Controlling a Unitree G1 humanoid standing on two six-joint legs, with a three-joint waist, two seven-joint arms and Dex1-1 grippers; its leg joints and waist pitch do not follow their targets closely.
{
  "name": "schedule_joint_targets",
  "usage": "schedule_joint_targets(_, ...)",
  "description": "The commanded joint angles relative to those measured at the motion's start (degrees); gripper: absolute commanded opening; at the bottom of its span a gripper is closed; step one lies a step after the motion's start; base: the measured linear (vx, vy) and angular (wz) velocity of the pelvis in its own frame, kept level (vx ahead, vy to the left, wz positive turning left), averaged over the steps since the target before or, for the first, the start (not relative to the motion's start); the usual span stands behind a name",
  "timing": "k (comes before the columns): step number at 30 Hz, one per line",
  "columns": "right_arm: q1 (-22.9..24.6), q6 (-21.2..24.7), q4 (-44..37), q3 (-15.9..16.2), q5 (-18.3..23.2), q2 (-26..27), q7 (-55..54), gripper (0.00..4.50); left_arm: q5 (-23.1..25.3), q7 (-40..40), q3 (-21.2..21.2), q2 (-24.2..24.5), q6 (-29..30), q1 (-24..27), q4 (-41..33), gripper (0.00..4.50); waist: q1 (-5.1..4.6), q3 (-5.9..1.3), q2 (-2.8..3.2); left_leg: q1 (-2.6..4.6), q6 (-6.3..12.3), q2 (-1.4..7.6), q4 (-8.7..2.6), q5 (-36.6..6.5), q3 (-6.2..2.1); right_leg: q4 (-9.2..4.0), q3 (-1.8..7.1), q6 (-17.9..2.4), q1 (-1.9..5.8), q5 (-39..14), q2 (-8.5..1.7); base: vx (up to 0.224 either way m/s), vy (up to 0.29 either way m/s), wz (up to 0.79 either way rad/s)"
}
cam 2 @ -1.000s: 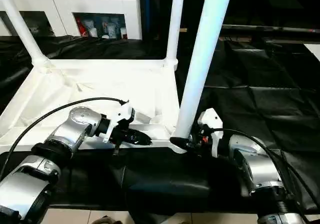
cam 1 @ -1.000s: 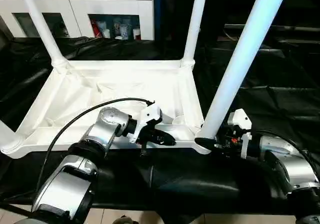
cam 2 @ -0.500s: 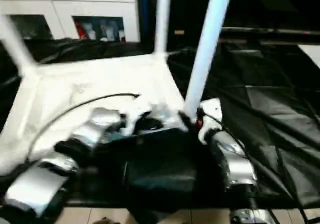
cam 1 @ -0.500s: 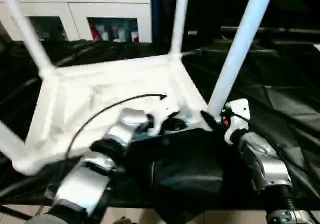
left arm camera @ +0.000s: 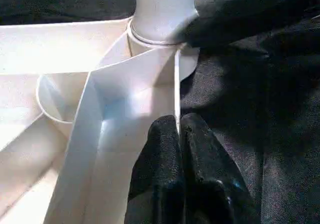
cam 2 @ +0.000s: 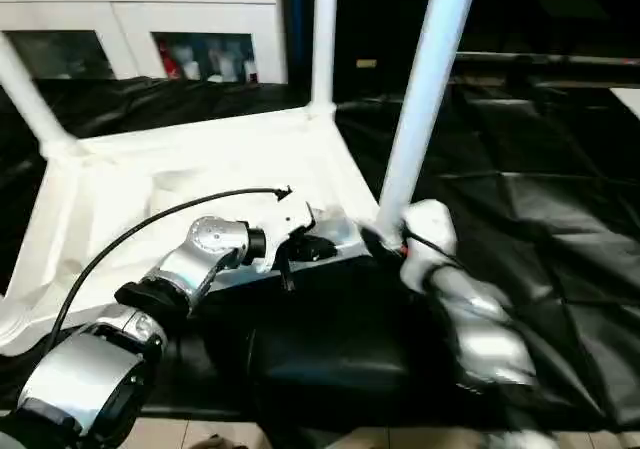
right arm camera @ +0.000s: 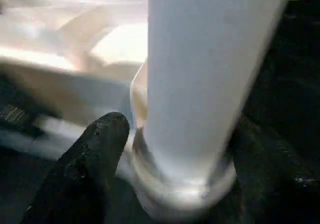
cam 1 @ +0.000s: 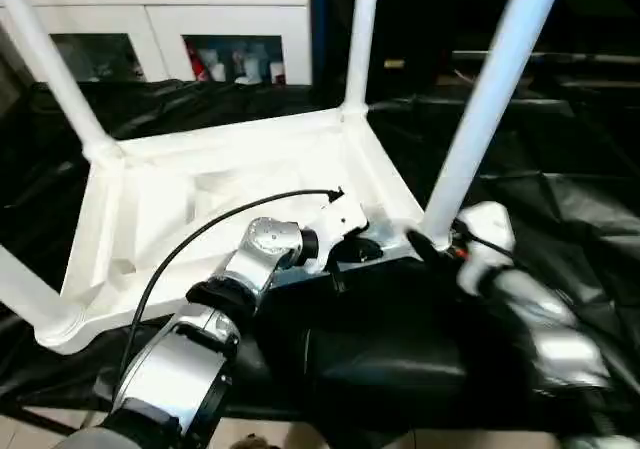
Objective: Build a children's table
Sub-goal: Rotate table base
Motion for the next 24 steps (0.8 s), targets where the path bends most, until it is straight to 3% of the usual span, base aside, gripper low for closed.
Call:
schedule_joint_targets(1, 2.53, 0.79, -2.43, 1.58, 2.22, -0.47, 6.07, 3.32, -0.99, 3.3, 1.6, -0.03, -0.34, -0.6, 0.06, 0.0, -0.01, -2.46, -1.59, -0.37, 6.34, 2.39, -3.68, -9.88, -1.27, -4.83, 2.77, -10.62, 2.92, -12.23, -4.08, 0.0, 0.0, 0.0)
schedule_joint_targets(2, 4.4, 0.98, -5.13, 0.04, 4.3, -2.18, 8.68, 3.32, -1.93, 3.84, 2.77, 0.31, -0.47, -0.54, -0.49, 0.0, 0.02, -2.32, -1.43, -0.23, 6.29, 2.41, -3.72, -11.17, -1.3, -5.17, 2.75, -9.89, 2.65, -15.59, -4.15, 0.0, 0.0, 0.0)
schedule_joint_targets(3, 4.4, 0.98, -5.13, 0.04, 4.3, -2.18, 8.68, 3.32, -1.93, 3.84, 2.77, 0.31, -0.47, -0.54, -0.49, 0.44, 0.0, -2.34, -1.58, -0.35, 6.26, 2.48, -3.79, -11.32, -1.43, -5.28, 2.75, -8.88, 2.71, -17.4, -4.14, 0.0, 0.0, 0.0)
schedule_joint_targets(5, 4.4, 0.98, -5.13, 0.04, 4.3, -2.18, 8.68, 3.32, -1.93, 3.84, 2.77, 0.31, -0.47, -0.54, -0.49, 0.55, -0.39, -2.45, -1.59, -0.79, 5.98, 2.4, -3.85, -9.76, -1.63, -5.1, 2.59, -8.89, 2.85, -16.85, -4.05, 0.0, 0.0, 0.0)
schedule_joint_targets(6, 7.95, 3.45, -10.82, -1.66, 8.92, -5.49, 13.65, 3.32, -4.26, 4.95, 5.89, 2.33, -0.54, 0.51, -5.32, 0.58, -0.03, -2.66, -0.75, -0.36, 6.26, 2.65, -3.62, -9.17, -1.57, -4.92, 2.71, -10.02, 2.79, -14.01, -4.06, 0.0, 0.0, 0.0)
schedule_joint_targets(7, 7.95, 3.45, -10.82, -1.66, 8.92, -5.49, 13.65, 3.32, -4.26, 4.95, 5.89, 2.33, -0.54, 0.51, -5.32, 0.58, 0.28, -2.65, -1.06, -0.31, 6.91, 2.95, -3.46, -9.08, -1.55, -4.89, 2.9, -10.61, 2.73, -12.06, -4.22, 0.0, 0.0, 0.0)
schedule_joint_targets(8, 9.28, 4.0, -13.03, -1.57, 10.29, -6.57, 15.24, 3.32, -5.52, 4.9, 7.35, 3.65, 0.55, 1.71, -9.33, 0.83, 0.06, -2.9, -1.34, -0.65, 7.58, 2.96, -3.42, -7.17, -1.66, -3.86, 2.79, -12.11, 2.96, -6.73, -3.99, 0.0, 0.0, 0.0)
schedule_joint_targets(10, 10.02, 4.29, -14.38, -1.14, 11.1, -7.08, 16.23, 3.32, -6.67, 4.3, 8.35, 4.77, 2.3, 3.07, -13.42, 0.99, 0.0, -3.07, -1.33, -0.9, 8.66, 2.93, -3.19, -5.44, -1.62, -3.24, 2.55, -13.11, 2.99, -2.78, -4.01, 0.0, 0.0, 0.0)
schedule_joint_targets(11, 10.38, 4.7, -15.37, -0.28, 11.55, -6.82, 16.7, 3.32, -7.88, 3.53, 9.16, 6.04, 5.45, 5.54, -19.47, 0.99, -0.11, -3.03, -2.4, -0.84, 9.53, 2.72, -2.92, -4.25, -1.24, -3.41, 2.49, -13.44, 2.66, -2.03, -3.84, 0.0, 0.0, 0.0)
schedule_joint_targets(12, 10.02, 4.81, -15.37, 0.79, 11.44, -5.77, 16.54, 3.32, -8.64, 2.63, 9.42, 7.44, 9.32, 8.84, -26.48, 1.16, 0.06, -3.24, -2.94, -1.09, 9.81, 2.89, -2.85, -2.86, -1.38, -2.71, 2.53, -13.93, 3.04, -0.57, -4.13, 0.0, 0.0, 0.0)
schedule_joint_targets(13, 9.63, 4.9, -15.23, 1.54, 11.22, -4.86, 16.43, 3.32, -9.03, 2.38, 9.58, 8.41, 12.03, 11.31, -31.36, 1.31, 0.12, -3.21, -2.15, -1.4, 10.91, 2.96, -2.72, 0.3, -1.37, -2.25, 2.56, -14.65, 2.59, 2.2, -4.1, 0.0, 0.0, 0.0)
schedule_joint_targets(14, 9.51, 4.92, -15.17, 1.74, 11.14, -4.61, 16.39, 3.32, -9.11, 2.34, 9.62, 8.66, 12.75, 11.96, -32.62, 1.41, -0.04, -3.32, -1.77, -1.1, 11.75, 3.0, -2.37, 1.92, -1.25, -2.04, 2.61, -15.23, 2.06, 4.06, -3.77, 0.0, 0.0, 0.0)
schedule_joint_targets(16, 9.09, 4.94, -14.89, 2.27, 10.85, -3.92, 16.22, 3.32, -9.25, 2.35, 9.72, 9.3, 14.66, 13.69, -35.87, 1.44, 0.09, -3.42, -1.83, -0.97, 12.23, 3.0, -2.0, 3.0, -1.23, -1.66, 2.62, -15.83, 1.85, 5.8, -3.49, 0.0, 0.0, 0.0)
schedule_joint_targets(17, 8.31, 5.0, -14.41, 3.0, 10.73, -2.63, 15.88, 3.32, -9.33, 2.73, 10.04, 10.2, 17.23, 16.84, -40.55, 1.5, 0.29, -3.08, -2.82, -0.9, 11.88, 2.99, -2.11, 0.92, -0.96, -2.05, 2.6, -15.46, 1.61, 3.0, -3.42, 0.0, 0.0, 0.0)
schedule_joint_targets(18, 6.67, 4.46, -13.15, 4.0, 10.16, 0.06, 13.3, 3.32, -10.38, 4.12, 10.52, 11.42, 20.87, 23.02, -48.35, 1.76, 0.69, -3.04, -2.94, -1.19, 10.13, 3.53, -2.66, -1.43, -1.37, -1.8, 2.6, -15.07, 2.09, -1.25, -4.28, 0.0, 0.0, 0.0)
schedule_joint_targets(19, 6.2, 4.12, -12.67, 4.24, 9.92, 0.89, 12.4, 3.32, -10.98, 4.47, 10.55, 11.72, 21.96, 24.85, -50.61, 1.85, 0.48, -2.81, -2.63, -1.27, 9.26, 3.69, -2.92, -2.43, -1.4, -1.93, 2.61, -14.84, 1.86, -3.16, -4.34, 0.0, 0.0, 0.0)
schedule_joint_targets(20, 5.94, 3.92, -12.4, 4.39, 9.78, 1.39, 11.84, 3.32, -11.39, 4.7, 10.55, 11.92, 22.67, 26.0, -52.06, 1.88, 0.08, -2.17, -2.52, -0.99, 7.13, 3.52, -3.42, -6.54, -1.2, -2.96, 2.61, -13.74, 1.3, -9.68, -3.89, 0.0, 0.0, 0.0)
schedule_joint_targets(21, 4.92, 2.42, -10.96, 4.51, 8.45, 3.06, 9.29, 3.32, -12.0, 5.63, 10.58, 11.96, 23.92, 28.82, -55.01, 1.92, 0.02, -2.21, -3.2, -0.66, 5.8, 3.61, -3.44, -7.81, -1.1, -3.25, 2.74, -13.25, 1.27, -11.5, -3.98, 0.0, 0.0, 0.0)
schedule_joint_targets(22, 3.95, 1.31, -9.57, 4.42, 7.43, 4.39, 7.32, 3.32, -12.09, 6.34, 10.55, 12.01, 25.12, 30.81, -57.27, 2.04, 0.05, -2.0, -2.83, -0.39, 3.87, 3.53, -3.76, -9.52, -1.09, -3.49, 2.99, -12.21, 0.98, -13.14, -3.75, 0.0, 0.0, 0.0)
schedule_joint_targets(23, 3.0, 0.24, -8.07, 4.18, 6.78, 5.88, 5.5, 3.32, -12.02, 6.87, 10.29, 12.23, 26.38, 33.12, -59.7, 2.19, 0.0, -1.96, -2.77, -0.33, 3.08, 3.52, -3.84, -10.21, -1.14, -3.49, 2.99, -11.89, 0.91, -13.49, -3.7, 0.0, 0.0, 0.0)
schedule_joint_targets(24, 3.0, 0.24, -8.07, 4.18, 6.78, 5.88, 5.5, 3.32, -12.02, 6.87, 10.29, 12.23, 26.38, 33.12, -59.7, 2.19, 0.02, -1.72, -3.28, -0.38, 2.16, 3.52, -4.16, -11.22, -1.17, -3.69, 3.09, -11.24, 0.97, -14.47, -3.79, 0.0, 0.0, 0.0)
